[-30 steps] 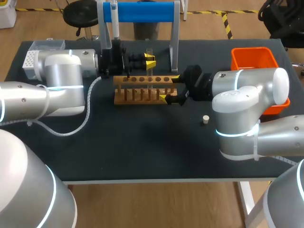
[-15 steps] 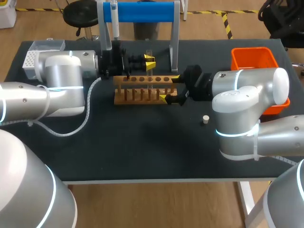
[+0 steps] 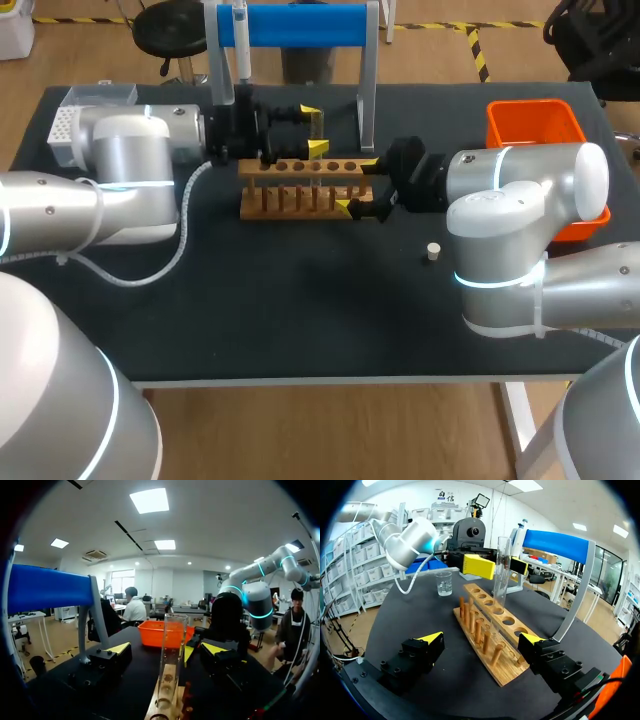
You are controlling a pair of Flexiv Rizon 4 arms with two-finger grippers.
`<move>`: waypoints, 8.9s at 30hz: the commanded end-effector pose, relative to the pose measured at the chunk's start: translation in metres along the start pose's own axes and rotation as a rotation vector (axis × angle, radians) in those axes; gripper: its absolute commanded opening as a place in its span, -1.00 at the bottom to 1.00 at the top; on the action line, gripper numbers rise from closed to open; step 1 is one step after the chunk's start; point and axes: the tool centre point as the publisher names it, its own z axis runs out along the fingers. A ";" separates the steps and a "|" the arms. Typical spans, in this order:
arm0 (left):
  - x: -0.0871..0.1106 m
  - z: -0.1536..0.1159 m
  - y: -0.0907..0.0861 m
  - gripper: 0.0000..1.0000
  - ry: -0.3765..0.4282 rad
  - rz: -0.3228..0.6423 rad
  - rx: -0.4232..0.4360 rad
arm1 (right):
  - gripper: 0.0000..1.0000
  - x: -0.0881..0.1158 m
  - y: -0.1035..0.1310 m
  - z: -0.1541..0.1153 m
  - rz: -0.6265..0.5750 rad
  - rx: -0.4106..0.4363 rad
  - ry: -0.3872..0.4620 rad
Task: Invert the test tube, pick up the pipette, mount the tip to pipette, aspirate from beaker and dispense into the tube, eject the tip, return the pipette, and cap with the stopper.
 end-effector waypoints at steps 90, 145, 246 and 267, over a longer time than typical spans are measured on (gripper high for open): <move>-0.031 -0.385 0.035 1.00 -1.227 -0.302 -0.436 | 1.00 0.000 0.000 0.001 0.000 0.000 0.001; -0.073 -0.406 0.043 1.00 -1.201 -0.286 -0.424 | 1.00 0.000 0.000 0.001 0.000 0.000 0.001; -0.208 -0.389 0.094 -0.12 -1.212 -0.333 -0.401 | 1.00 0.000 0.000 0.001 0.000 0.000 0.001; -0.212 -0.389 0.100 -0.11 -1.214 -0.345 -0.415 | 1.00 0.000 0.000 0.001 0.000 0.000 0.001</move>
